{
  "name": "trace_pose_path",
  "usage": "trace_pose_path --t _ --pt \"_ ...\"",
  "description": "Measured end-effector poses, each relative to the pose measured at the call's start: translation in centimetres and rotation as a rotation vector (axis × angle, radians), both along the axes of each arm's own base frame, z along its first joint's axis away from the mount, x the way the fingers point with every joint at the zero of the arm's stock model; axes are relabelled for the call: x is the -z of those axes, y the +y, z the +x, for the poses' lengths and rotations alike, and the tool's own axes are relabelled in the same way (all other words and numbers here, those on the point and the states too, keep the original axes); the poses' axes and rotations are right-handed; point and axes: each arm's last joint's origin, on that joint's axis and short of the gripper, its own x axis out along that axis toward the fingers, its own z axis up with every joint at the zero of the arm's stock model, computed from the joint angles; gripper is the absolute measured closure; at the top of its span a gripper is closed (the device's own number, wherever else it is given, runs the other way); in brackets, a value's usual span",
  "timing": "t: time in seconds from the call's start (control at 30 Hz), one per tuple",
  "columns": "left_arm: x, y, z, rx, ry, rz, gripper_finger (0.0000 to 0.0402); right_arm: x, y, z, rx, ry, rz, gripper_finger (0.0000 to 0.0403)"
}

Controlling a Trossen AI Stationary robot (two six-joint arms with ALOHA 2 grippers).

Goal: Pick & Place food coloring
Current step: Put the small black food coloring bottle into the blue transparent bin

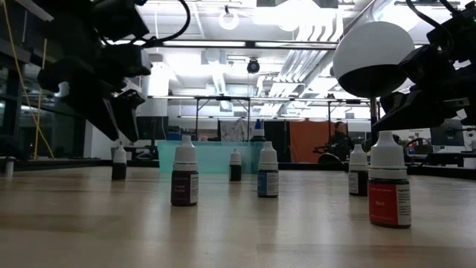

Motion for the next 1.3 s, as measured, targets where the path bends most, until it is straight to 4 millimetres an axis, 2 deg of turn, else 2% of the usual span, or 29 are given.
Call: trace_pose_path --t 0.23,0.77,1.3 --pt "1.0 -0.7 0.6 0.036 0.041 -0.008 0.0142 0.0 0.0 0.0 0.0 -0.001 0.0 0.0402" --pt "2.1 -0.6 1.4 -0.002 0.06 -0.004 0.0146 0.0 0.0 0.0 0.0 -0.001 0.0 0.0402" --pt "2.1 -0.6 1.3 -0.004 0.07 -0.007 0.027 0.0 0.0 0.0 0.0 -0.001 0.0 0.0402"
